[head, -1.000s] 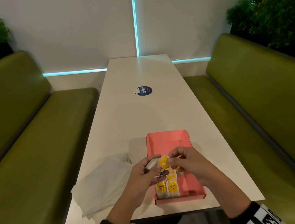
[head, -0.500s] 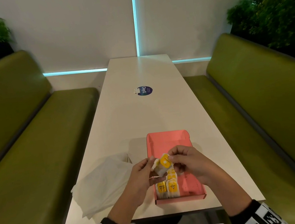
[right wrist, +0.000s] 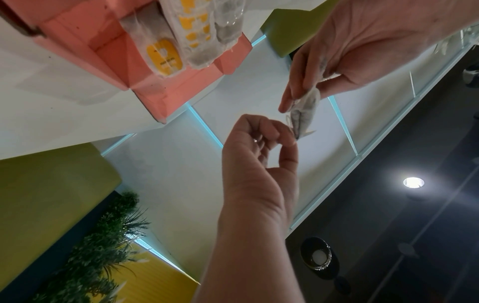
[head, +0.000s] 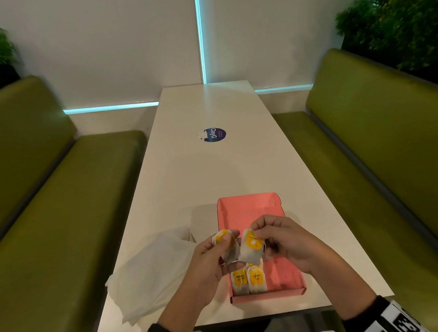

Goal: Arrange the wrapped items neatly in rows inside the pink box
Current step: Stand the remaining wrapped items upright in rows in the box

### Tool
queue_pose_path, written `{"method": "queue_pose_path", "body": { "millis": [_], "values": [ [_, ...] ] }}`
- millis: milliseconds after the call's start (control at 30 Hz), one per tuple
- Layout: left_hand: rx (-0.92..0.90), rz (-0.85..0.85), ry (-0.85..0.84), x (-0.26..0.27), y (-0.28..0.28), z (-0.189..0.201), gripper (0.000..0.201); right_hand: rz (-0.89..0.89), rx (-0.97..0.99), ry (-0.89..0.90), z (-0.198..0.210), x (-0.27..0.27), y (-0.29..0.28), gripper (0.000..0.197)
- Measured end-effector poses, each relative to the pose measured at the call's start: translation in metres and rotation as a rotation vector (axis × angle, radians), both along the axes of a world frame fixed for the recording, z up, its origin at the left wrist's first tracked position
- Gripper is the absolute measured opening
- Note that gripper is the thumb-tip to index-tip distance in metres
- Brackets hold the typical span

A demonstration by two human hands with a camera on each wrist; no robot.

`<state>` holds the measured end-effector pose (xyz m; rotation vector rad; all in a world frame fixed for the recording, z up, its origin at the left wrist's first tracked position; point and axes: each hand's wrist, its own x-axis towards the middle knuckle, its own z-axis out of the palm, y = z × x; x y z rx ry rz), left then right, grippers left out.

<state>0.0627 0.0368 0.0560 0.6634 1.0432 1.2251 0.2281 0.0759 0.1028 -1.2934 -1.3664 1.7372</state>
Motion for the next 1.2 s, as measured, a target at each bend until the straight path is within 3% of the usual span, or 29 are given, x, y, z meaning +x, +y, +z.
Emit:
{"method": "queue_pose_path", "body": {
  "millis": [100,167,267,300,333,433,467,500,600,667,767,833,1000,1133,1200],
  "values": [
    [-0.007,0.102,-0.005,-0.001,0.003,0.000,0.020,0.158,0.044,0.001,0.003,0.007,-0.001,0.024],
    [0.034,0.149,0.025,-0.002,0.002,0.001,0.022,0.118,0.104,-0.024,0.005,0.008,0.000,0.022],
    [0.119,0.199,0.144,-0.003,0.001,0.002,0.022,-0.368,0.413,-0.247,0.001,0.006,0.009,0.022],
    [0.140,0.219,0.202,-0.003,0.000,0.002,0.021,-0.459,0.512,-0.315,0.000,0.007,0.010,0.021],
    [0.162,0.244,0.254,-0.002,0.000,0.002,0.021,-0.399,0.558,-0.358,0.002,0.009,0.010,0.019],
    [0.243,0.286,0.299,-0.002,0.000,0.000,0.025,0.251,0.386,-0.390,0.007,0.013,0.003,0.017],
    [0.265,0.288,0.310,-0.003,0.001,-0.002,0.027,0.337,0.342,-0.395,0.008,0.013,0.001,0.018],
    [0.285,0.290,0.325,-0.003,0.001,-0.003,0.028,0.295,0.378,-0.444,0.005,0.012,0.002,0.017],
    [0.306,0.262,0.431,-0.003,0.001,0.000,0.028,-0.051,0.610,-0.613,0.002,0.006,0.006,0.008],
    [0.292,0.213,0.451,-0.002,0.001,0.001,0.037,0.042,0.571,-0.571,0.002,0.005,0.005,0.012],
    [0.276,0.132,0.460,-0.001,0.001,0.002,0.026,0.244,0.506,-0.581,0.008,0.006,0.000,0.023],
    [0.306,0.054,0.504,-0.001,0.000,0.001,0.014,0.223,0.528,-0.577,0.010,0.006,0.000,0.024],
    [0.392,-0.143,0.631,0.001,-0.002,-0.001,0.020,0.202,0.519,-0.506,0.012,0.003,-0.002,0.020],
    [0.374,-0.107,0.617,0.003,-0.002,0.001,0.014,0.064,0.502,-0.419,0.010,0.002,-0.002,0.011],
    [0.360,-0.072,0.573,0.004,-0.003,0.004,0.019,0.011,0.460,-0.340,0.009,0.003,-0.002,0.018]
  ]
}}
